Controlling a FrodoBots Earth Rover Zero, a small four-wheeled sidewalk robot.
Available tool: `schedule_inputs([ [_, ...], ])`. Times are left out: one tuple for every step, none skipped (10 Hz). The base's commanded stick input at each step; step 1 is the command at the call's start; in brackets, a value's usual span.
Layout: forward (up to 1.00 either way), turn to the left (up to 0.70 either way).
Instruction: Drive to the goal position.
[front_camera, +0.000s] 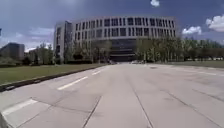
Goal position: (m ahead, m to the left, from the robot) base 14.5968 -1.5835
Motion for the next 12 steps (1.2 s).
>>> schedule_inputs([
  [0.85, 0.01],
  [0.85, 0.01],
  [0.85, 0.01],
  [0.85, 0.01],
  [0.85, 0.01],
  [0.85, 0.01],
  [0.85, 0.01],
  [0.85, 0.01],
  [0.85, 0.01],
  [0.85, 0.01],
  [0.85, 0.01],
  [0.85, 0.01],
])
